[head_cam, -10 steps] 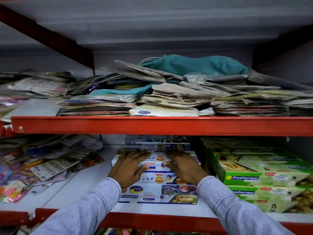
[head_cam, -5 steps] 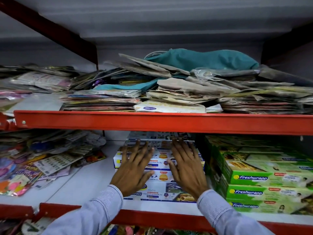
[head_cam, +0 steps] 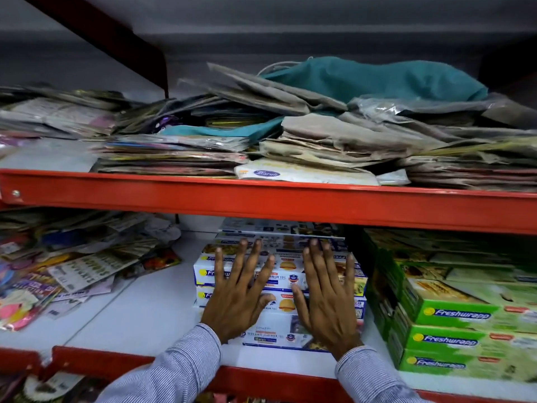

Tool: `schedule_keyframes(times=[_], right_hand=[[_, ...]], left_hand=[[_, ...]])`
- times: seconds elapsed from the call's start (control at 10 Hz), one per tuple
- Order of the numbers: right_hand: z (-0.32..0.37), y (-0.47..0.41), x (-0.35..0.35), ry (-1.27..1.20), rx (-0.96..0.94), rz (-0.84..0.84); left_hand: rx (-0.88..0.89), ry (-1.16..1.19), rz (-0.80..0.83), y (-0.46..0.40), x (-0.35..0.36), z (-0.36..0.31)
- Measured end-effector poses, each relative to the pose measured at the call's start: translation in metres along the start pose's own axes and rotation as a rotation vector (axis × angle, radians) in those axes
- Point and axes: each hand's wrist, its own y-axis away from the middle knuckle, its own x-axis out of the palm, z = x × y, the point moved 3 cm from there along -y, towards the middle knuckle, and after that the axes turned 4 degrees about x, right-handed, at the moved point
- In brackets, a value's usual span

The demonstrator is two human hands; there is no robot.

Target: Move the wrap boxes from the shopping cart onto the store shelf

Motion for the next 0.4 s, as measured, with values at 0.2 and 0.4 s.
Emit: schedule_keyframes(times=[0.2,0.4], right_hand=[[0.004,0.003,0.002,0.033,-0.025,0.018],[0.012,0.002,-0.038,-0.064,-0.051,-0.050]], left_hand=[[0.015,-0.032,0.025,-0.001,0.000,0.000],[-0.029,0.044,0.044,0.003,-0.032,-0.009]])
